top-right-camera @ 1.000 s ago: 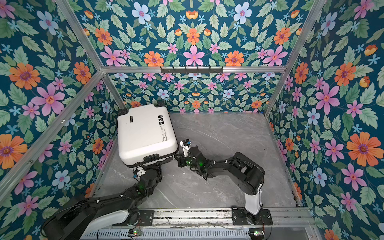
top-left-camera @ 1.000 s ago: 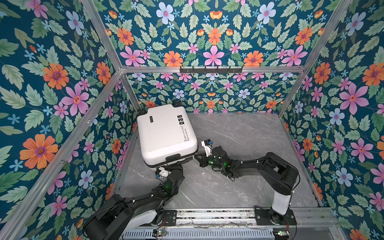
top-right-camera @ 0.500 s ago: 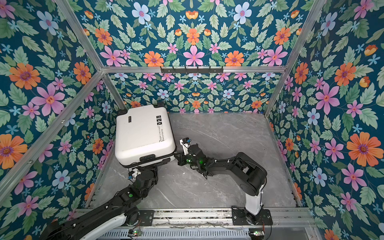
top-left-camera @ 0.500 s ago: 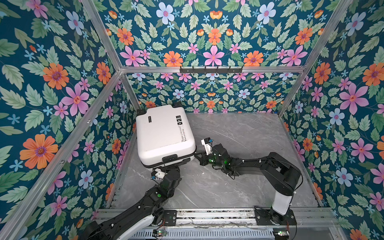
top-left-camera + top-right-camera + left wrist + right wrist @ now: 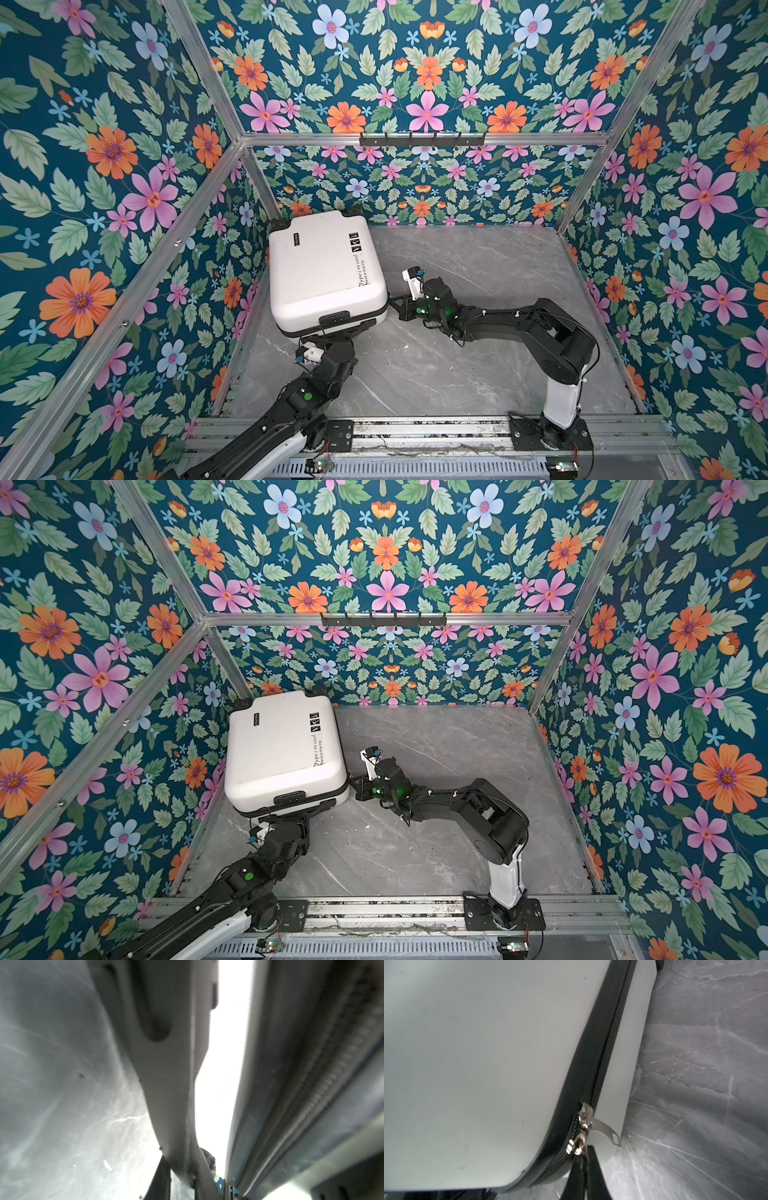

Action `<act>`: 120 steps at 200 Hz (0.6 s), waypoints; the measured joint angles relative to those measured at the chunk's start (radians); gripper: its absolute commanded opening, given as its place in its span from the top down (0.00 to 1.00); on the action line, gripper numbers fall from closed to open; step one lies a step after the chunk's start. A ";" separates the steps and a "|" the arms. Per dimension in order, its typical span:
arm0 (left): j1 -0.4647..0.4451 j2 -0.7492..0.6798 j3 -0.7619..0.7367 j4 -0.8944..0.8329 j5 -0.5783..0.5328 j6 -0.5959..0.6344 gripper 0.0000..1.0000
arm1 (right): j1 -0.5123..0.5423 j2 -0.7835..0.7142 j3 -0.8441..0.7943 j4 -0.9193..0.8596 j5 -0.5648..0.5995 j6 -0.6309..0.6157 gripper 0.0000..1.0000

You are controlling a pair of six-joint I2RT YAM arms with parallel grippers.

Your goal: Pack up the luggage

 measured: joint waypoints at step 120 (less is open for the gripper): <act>0.000 0.048 0.021 -0.083 0.109 0.041 1.00 | -0.070 -0.183 -0.148 -0.042 0.010 -0.020 1.00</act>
